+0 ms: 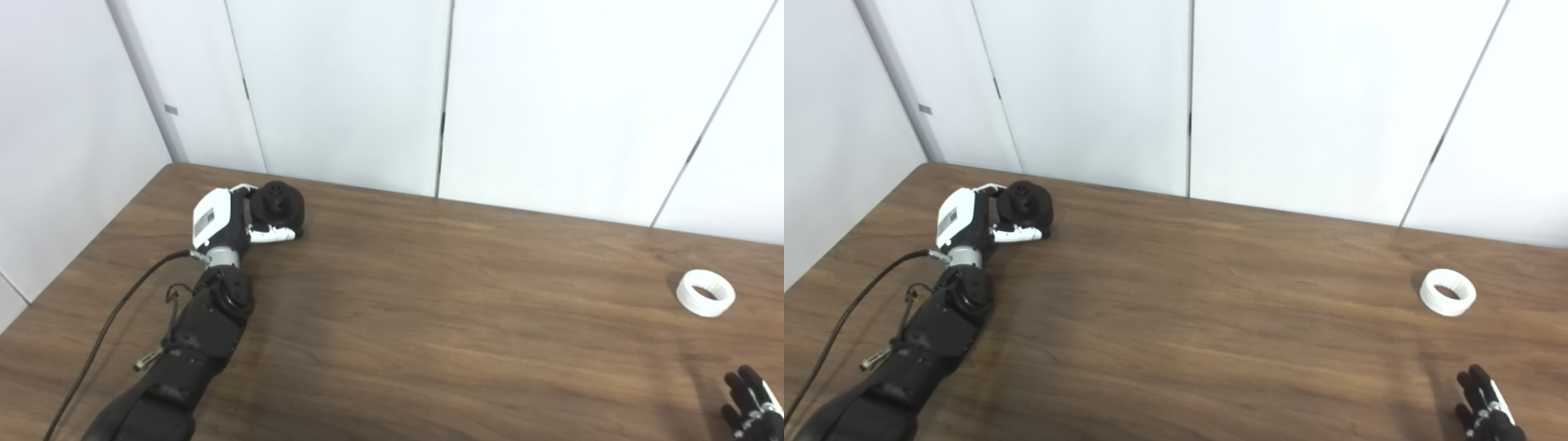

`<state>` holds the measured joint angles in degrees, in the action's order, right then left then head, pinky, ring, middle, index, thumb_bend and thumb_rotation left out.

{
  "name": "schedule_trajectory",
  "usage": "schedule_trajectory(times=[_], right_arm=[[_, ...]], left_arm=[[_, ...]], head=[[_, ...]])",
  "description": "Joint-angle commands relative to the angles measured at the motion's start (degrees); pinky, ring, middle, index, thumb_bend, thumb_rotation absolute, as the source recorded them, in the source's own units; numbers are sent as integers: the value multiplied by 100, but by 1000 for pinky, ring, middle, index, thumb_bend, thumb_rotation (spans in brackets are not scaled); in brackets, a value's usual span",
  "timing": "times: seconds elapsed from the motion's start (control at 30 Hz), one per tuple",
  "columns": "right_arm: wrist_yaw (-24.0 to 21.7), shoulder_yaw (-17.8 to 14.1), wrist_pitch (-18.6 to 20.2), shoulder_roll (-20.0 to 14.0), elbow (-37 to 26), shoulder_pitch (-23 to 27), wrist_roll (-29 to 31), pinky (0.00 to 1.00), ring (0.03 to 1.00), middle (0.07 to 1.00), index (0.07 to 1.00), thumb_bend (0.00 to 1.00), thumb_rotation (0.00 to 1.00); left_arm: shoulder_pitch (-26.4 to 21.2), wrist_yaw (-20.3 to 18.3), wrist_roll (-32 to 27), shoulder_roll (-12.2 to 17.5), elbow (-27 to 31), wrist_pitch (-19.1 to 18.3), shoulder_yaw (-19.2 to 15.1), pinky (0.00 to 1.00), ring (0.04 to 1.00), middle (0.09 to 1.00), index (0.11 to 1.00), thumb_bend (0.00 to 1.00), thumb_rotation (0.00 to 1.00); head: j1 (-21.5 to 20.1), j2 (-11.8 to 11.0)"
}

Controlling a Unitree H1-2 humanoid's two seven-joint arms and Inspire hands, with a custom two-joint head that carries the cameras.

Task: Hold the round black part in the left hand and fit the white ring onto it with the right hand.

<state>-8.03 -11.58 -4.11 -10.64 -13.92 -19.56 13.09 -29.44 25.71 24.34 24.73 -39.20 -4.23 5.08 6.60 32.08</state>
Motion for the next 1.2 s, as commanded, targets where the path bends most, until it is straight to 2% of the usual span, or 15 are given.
schedule_trajectory(times=[0.0, 0.17, 0.27, 0.33, 0.43, 0.67, 0.93, 1.17], right_arm=[[-12, 56, -44, -7, -162, 1, -22, 1000, 1000, 939, 942, 614, 1000], [46, 146, 58, 14, -303, -55, -165, 1000, 1000, 947, 947, 623, 1000], [40, 180, 45, 39, -315, -61, -117, 1000, 1000, 955, 942, 645, 1000], [74, 204, 88, 67, -374, -69, -139, 1000, 1000, 956, 940, 647, 1000], [127, 251, 119, 99, -458, -96, -184, 1000, 1000, 955, 938, 640, 1000], [198, 289, 138, 174, -596, -156, -258, 1000, 1000, 949, 934, 634, 994], [270, 336, 284, 240, -763, -183, -541, 1000, 997, 940, 927, 634, 1000], [298, 372, 410, 271, -869, -189, -595, 1000, 999, 937, 926, 646, 1000]], left_arm=[[-63, -123, 121, 185, 647, -74, -41, 1000, 931, 788, 483, 525, 55], [495, -736, 291, 154, 2097, -577, 24, 1000, 951, 797, 483, 526, 58], [888, -1330, 369, 179, 3057, -822, 164, 1000, 971, 826, 485, 523, 58], [1162, -1686, 389, 100, 3704, -1018, 246, 1000, 980, 840, 486, 523, 58], [1421, -2086, 420, -31, 4361, -1288, 328, 1000, 996, 860, 487, 522, 59], [1829, -2494, 728, -481, 5276, -1479, 561, 1000, 1000, 869, 486, 521, 66], [2333, -2951, 874, -850, 5878, -1468, 845, 1000, 1000, 908, 486, 520, 65], [2877, -2920, 999, -1259, 6055, -1291, 1077, 1000, 1000, 918, 484, 521, 67]], head=[[-6, 7], [-228, 23], [-350, 38], [-456, 73], [-557, 113], [-645, 208], [-734, 368], [-795, 491]])
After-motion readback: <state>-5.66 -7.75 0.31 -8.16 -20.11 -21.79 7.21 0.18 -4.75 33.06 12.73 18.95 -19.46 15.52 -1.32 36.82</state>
